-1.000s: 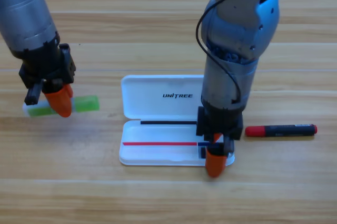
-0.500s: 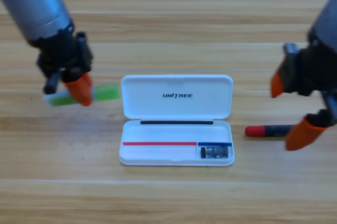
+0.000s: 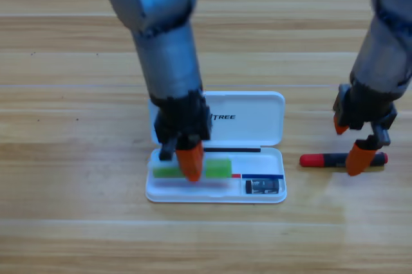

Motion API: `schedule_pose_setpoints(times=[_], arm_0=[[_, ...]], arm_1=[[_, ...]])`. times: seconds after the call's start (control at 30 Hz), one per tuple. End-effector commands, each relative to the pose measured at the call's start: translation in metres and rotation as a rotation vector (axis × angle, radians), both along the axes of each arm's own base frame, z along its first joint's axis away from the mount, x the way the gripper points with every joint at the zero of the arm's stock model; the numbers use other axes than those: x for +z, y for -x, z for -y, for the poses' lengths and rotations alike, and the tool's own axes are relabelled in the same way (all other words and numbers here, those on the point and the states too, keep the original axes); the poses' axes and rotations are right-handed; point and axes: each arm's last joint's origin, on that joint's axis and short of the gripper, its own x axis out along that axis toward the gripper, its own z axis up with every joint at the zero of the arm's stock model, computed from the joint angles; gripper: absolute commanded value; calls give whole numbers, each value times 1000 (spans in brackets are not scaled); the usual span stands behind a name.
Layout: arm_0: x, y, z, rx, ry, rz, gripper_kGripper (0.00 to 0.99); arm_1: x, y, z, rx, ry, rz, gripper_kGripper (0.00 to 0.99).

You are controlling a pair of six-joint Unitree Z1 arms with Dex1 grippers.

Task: Clean up eraser and pencils

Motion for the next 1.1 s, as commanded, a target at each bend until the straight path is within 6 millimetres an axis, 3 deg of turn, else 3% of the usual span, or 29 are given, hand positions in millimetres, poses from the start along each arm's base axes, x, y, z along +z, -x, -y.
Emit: schedule_pose_setpoints(times=[0.03, 0.07, 0.17, 0.3, 0.4, 0.6, 0.93, 1.1], arm_0=[[-34, 2, 16, -20, -54, -70, 0], [-35, 2, 16, -22, -58, -74, 0], [-36, 2, 15, -29, -66, -79, 0], [-36, 2, 16, -33, -72, -81, 0], [-34, 0, 18, -30, -73, -82, 0], [-29, 0, 18, -28, -70, -77, 0], [-32, -3, 20, -23, -76, -71, 0], [-36, -4, 21, -24, -84, -73, 0]], arm_1=[[-48, -28, 0, -21, 53, -63, 808], [-51, -29, -1, -18, 57, -65, 795], [-57, -31, -3, -3, 65, -76, 611], [-60, -32, -1, 17, 70, -81, 175], [-60, -32, -1, 20, 72, -81, 0], [-53, -29, 2, 20, 81, -75, 0], [15, 2, 12, 9, 44, -31, 0], [38, 17, 12, 19, 8, -16, 0]])
